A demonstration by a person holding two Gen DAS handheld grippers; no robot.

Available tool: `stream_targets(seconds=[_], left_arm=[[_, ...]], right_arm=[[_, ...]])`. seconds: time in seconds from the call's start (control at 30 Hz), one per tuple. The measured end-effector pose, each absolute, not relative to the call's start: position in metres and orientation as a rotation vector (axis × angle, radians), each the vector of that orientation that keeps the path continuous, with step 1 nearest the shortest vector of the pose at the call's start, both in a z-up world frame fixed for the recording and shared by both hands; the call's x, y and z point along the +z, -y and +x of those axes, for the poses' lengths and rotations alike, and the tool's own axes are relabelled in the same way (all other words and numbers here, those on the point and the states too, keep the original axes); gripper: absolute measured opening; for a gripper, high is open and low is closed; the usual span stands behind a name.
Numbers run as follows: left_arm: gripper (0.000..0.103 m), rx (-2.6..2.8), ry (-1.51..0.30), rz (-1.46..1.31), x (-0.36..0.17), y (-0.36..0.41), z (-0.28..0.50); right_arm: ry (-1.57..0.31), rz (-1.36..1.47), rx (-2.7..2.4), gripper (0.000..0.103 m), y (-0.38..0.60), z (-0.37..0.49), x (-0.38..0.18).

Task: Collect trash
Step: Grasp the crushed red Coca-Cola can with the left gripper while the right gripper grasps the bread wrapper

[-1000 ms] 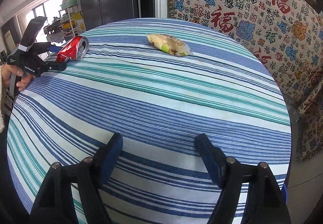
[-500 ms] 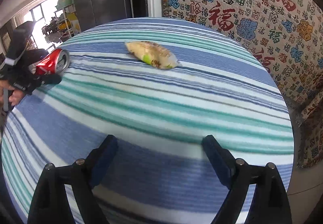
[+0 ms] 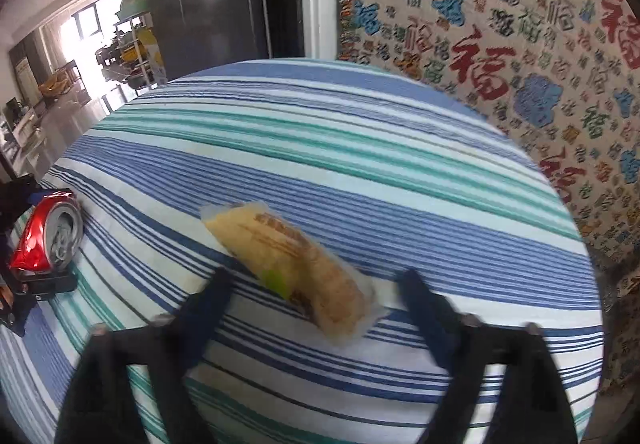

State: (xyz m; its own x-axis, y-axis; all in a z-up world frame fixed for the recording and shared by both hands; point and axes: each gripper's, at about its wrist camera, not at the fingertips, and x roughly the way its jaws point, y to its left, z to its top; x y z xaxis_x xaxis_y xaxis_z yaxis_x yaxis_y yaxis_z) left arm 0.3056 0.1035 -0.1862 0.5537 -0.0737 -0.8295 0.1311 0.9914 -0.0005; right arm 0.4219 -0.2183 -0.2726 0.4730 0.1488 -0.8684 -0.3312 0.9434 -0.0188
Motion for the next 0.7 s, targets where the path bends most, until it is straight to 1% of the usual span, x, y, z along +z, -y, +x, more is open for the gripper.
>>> stream_targets(seconds=[0.03, 0.07, 0.13, 0.27, 0.43, 0.47, 0.5, 0.53, 0.63, 0.7], left_arm=[[0.103, -0.12, -0.977, 0.064, -0.186, -0.103, 0.306], [0.103, -0.118, -0.976, 0.064, -0.186, -0.103, 0.305], [0.103, -0.097, -0.978, 0.051, -0.185, -0.104, 0.303], [0.102, -0.02, -0.988, 0.01, -0.185, -0.097, 0.296], [0.102, 0.03, -0.993, -0.015, -0.185, -0.071, 0.279], [0.102, -0.003, -0.996, 0.0, -0.185, -0.063, 0.276], [0.102, -0.032, -0.998, 0.018, -0.184, -0.056, 0.274], [0.102, -0.055, -0.998, 0.03, -0.184, -0.053, 0.272], [0.103, -0.099, -0.993, 0.047, -0.184, -0.054, 0.271], [0.103, -0.102, -0.989, 0.047, -0.183, -0.056, 0.272]], right_arm=[[-1.044, -0.201, 0.294, 0.037, 0.216, 0.42, -0.271], [-1.062, -0.177, 0.297, 0.028, 0.217, 0.417, -0.269], [-1.11, -0.126, 0.271, 0.028, 0.223, 0.406, -0.264], [-1.164, -0.132, 0.199, 0.028, 0.232, 0.359, -0.256], [-1.171, -0.141, 0.184, 0.028, 0.23, 0.302, -0.248], [-1.171, -0.139, 0.188, 0.03, 0.231, 0.29, -0.249], [-1.149, -0.158, 0.181, 0.03, 0.23, 0.279, -0.248], [-1.126, -0.193, 0.175, 0.034, 0.228, 0.27, -0.249], [-1.07, -0.236, 0.192, 0.034, 0.229, 0.257, -0.247], [-1.068, -0.212, 0.203, 0.039, 0.235, 0.257, -0.248]])
